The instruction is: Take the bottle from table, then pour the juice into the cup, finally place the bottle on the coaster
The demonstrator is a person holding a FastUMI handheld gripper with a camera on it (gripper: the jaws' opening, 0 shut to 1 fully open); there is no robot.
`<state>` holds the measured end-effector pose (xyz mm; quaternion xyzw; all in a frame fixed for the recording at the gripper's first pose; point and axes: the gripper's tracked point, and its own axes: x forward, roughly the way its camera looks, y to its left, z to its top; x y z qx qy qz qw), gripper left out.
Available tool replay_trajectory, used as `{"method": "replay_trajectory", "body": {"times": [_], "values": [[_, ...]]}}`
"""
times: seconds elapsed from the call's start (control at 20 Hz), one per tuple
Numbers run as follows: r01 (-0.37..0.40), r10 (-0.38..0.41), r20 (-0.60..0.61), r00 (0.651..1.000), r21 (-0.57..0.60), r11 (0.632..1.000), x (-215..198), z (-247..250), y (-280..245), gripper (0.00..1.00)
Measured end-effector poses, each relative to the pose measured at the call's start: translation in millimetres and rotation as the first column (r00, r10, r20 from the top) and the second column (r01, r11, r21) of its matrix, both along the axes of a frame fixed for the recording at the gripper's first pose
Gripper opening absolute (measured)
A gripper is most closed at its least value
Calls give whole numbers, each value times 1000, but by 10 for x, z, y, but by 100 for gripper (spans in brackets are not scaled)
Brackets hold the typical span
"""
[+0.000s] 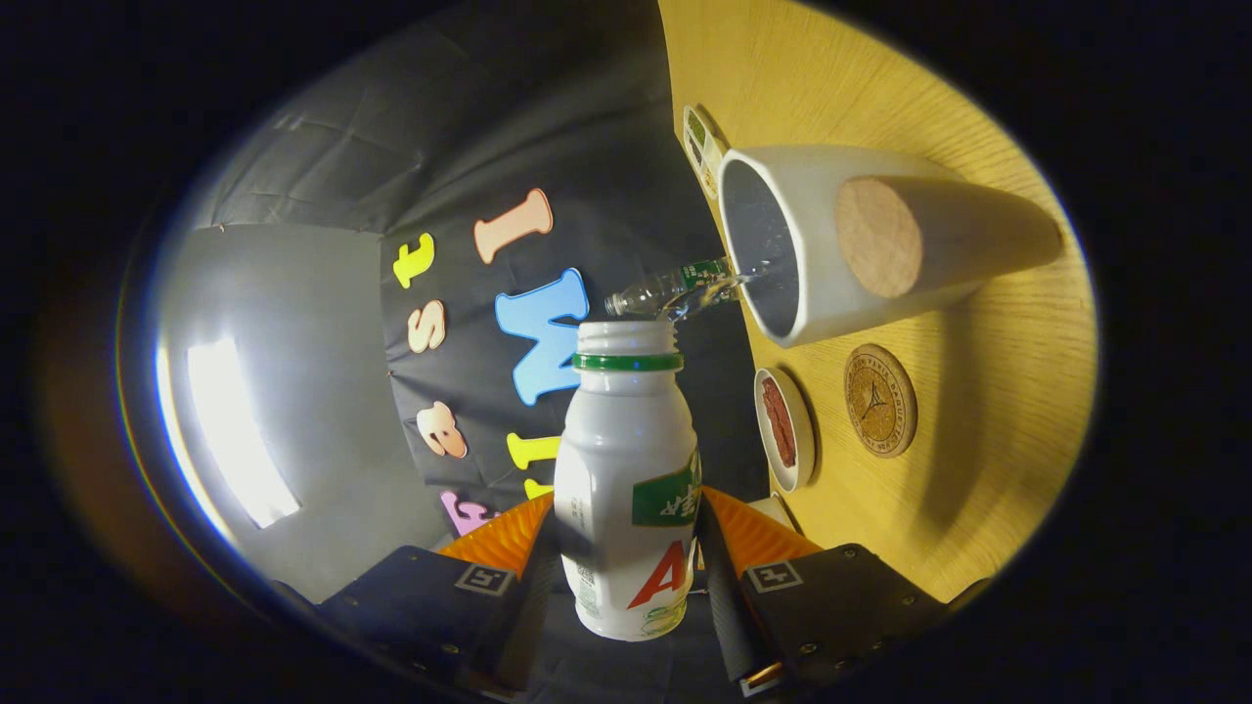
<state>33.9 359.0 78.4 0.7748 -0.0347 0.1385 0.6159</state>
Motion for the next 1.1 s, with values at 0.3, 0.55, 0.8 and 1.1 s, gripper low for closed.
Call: {"method": "replay_trajectory", "body": {"times": [0.3,0.55,0.8,1.1], "values": [[-1,1,-3,1000,20,1000,-3,0,-3,71],[-2,2,-8,1000,44,999,-28,-21,-39,71],[-6,6,-6,1000,63,998,-19,1,-29,71],[-6,6,2,1000,100,995,-27,13,-29,71]]}}
